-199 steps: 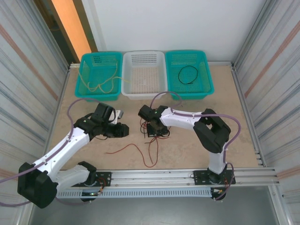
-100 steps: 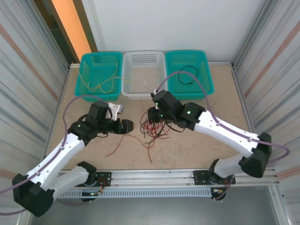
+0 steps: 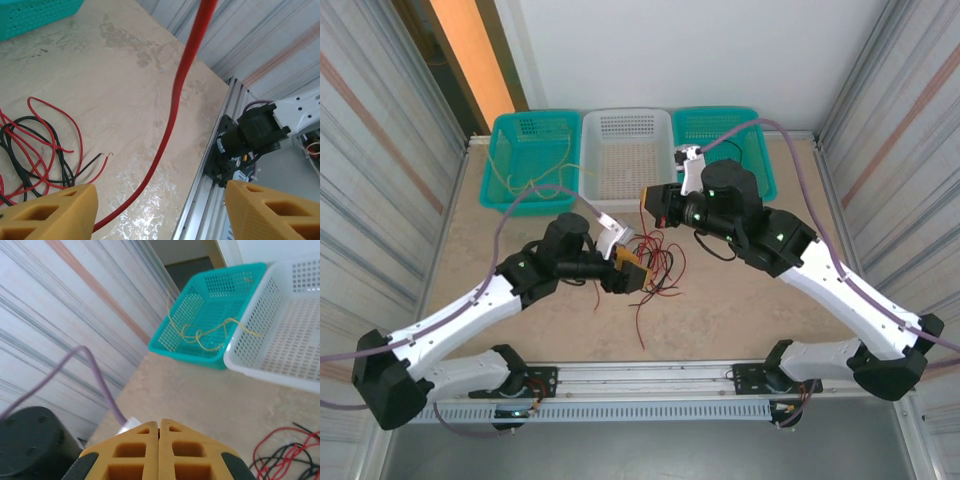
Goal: Untangle the cables
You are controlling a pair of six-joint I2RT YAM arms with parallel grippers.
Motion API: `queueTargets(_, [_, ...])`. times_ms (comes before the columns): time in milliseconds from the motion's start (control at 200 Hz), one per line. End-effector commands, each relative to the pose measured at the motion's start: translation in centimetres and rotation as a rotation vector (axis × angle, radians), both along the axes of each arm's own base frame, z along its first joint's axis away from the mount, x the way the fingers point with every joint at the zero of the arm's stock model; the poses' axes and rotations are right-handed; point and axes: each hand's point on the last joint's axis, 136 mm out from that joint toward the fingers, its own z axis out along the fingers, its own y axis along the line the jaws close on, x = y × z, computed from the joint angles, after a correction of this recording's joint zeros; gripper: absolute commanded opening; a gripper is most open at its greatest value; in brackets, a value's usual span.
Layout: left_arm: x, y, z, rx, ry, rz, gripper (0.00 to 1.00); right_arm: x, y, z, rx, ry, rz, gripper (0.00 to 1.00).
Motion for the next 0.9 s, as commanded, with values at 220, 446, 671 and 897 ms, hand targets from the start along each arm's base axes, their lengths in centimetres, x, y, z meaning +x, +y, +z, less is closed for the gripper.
queueTargets(220, [0.5,-1.2,1.1,-0.010,-0.073,-0.029,0.43,-0.2,-1.4,4.7,0.145,-0.060,0.020,0.00])
queueTargets(446, [0.2,-1.8,0.8,-0.015,-0.078,-0.046,0.31,0.2,-2.3,5.0,0.194,-0.049,0.009,0.00])
queueTargets(671, [0.2,-2.6,0.9,-0.028,-0.088,-0.059,0.13,0.2,-2.7,5.2,0.221,-0.047,0.009,0.00])
queueTargets(897, [1.9,-1.4,2.3,0.003,-0.149,0.057,0.00,1.0,-4.2,4.1,0.200,-0.022,-0.053,0.17])
